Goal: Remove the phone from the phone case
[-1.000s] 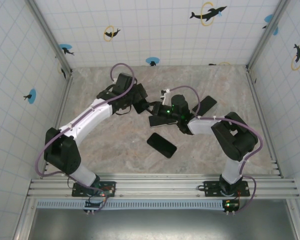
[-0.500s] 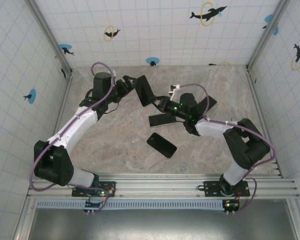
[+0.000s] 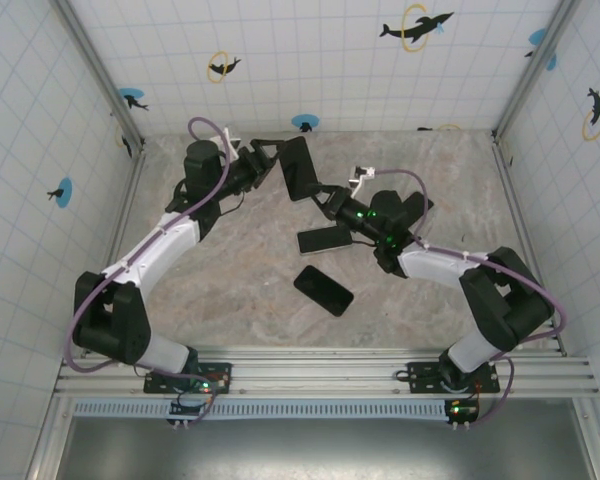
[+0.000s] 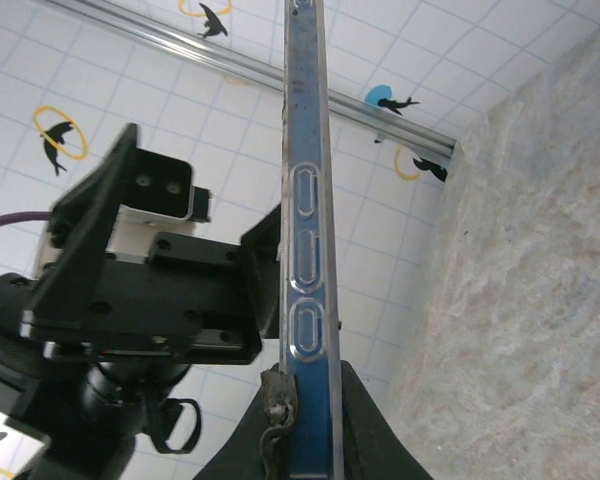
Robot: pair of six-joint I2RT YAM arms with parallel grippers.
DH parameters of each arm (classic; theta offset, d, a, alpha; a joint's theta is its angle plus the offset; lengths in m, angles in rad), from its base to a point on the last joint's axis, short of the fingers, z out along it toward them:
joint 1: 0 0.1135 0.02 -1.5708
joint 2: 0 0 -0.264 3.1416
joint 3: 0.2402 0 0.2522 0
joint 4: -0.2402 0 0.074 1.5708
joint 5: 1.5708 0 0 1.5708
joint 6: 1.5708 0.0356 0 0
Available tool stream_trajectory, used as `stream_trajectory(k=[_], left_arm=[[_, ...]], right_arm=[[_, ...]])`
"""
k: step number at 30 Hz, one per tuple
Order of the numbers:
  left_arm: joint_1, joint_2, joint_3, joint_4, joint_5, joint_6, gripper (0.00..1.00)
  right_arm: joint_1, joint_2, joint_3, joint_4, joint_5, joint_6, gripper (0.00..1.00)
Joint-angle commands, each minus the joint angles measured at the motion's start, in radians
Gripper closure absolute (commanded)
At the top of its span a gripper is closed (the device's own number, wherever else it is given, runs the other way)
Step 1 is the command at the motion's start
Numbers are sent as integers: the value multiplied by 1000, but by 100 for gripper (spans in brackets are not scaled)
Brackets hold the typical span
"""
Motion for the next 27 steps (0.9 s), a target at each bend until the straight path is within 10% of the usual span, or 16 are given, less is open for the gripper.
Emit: stream_trajectory(k=[1, 27], left_arm=[[4, 19, 0, 57, 51, -23, 23], [-9, 110, 48, 304, 195, -179, 75]], right_arm=[[3, -65, -6, 150, 31, 16, 100], [28, -52, 22, 195, -12, 64, 100]])
